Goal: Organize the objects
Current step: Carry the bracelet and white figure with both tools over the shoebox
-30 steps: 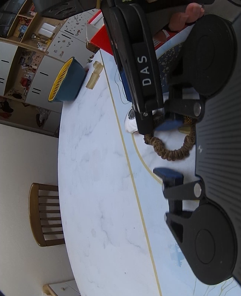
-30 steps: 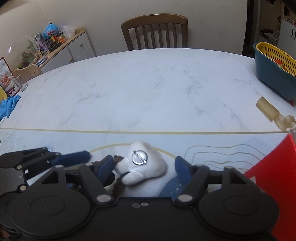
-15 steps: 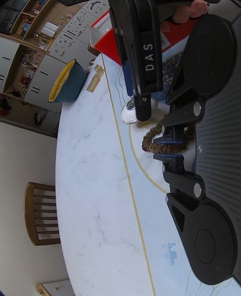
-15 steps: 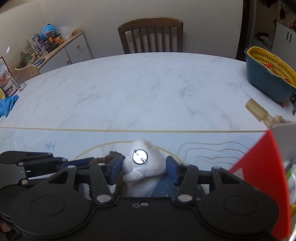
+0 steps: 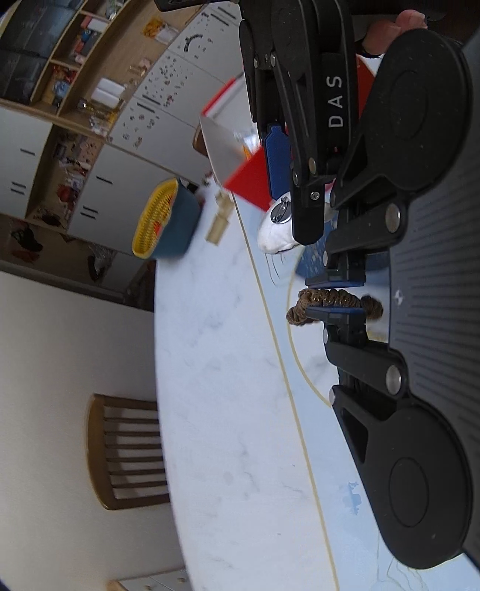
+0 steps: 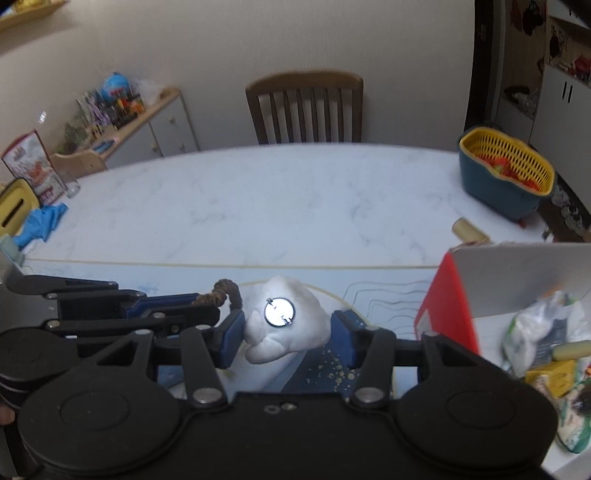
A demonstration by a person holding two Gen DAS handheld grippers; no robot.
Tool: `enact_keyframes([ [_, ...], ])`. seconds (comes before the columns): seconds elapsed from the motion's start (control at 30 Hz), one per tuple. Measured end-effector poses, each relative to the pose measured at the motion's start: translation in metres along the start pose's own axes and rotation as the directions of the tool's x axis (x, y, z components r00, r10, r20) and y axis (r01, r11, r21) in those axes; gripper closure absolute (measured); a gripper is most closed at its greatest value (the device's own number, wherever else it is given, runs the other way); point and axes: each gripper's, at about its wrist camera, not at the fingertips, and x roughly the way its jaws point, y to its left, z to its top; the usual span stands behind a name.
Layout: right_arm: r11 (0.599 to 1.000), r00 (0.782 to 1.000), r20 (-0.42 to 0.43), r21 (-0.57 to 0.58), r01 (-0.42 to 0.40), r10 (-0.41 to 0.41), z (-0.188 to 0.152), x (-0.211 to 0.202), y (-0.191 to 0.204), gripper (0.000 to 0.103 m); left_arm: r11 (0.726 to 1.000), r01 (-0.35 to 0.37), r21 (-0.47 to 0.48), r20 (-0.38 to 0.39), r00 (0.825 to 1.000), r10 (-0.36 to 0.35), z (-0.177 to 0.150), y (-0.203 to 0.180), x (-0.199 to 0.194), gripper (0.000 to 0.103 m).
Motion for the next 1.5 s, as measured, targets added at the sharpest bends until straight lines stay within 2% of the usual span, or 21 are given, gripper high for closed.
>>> enact_keyframes([
  [0.37, 1.0, 0.996, 0.087, -0.022, 0.0, 0.002, -0.011, -0.076, -0.019, 0.053, 0.993, 0.053, 0.102, 0.058, 0.997, -0.059, 0.018, -0.063, -0.046, 0.094],
  [0.7, 1.0, 0.991, 0.13, -0.021, 0.014, -0.011, -0.032, -0.121, -0.064, 0.053, 0.985, 0.077, 0.156, 0.061, 0.994, -0.087, 0.029, -0.117, -0.053, 0.094],
  [1.13, 0.998, 0.986, 0.157, 0.029, 0.058, -0.061, -0.054, -0.154, -0.151, 0.053, 0.976, 0.095, 0.194, 0.038, 0.994, -0.104, 0.039, -0.192, -0.017, 0.094],
  [1.5, 0.992, 0.984, 0.132, 0.032, 0.118, -0.121, -0.06, -0.15, -0.223, 0.053, 0.971, 0.118, 0.206, -0.033, 0.993, -0.113, 0.043, -0.242, 0.038, 0.094],
])
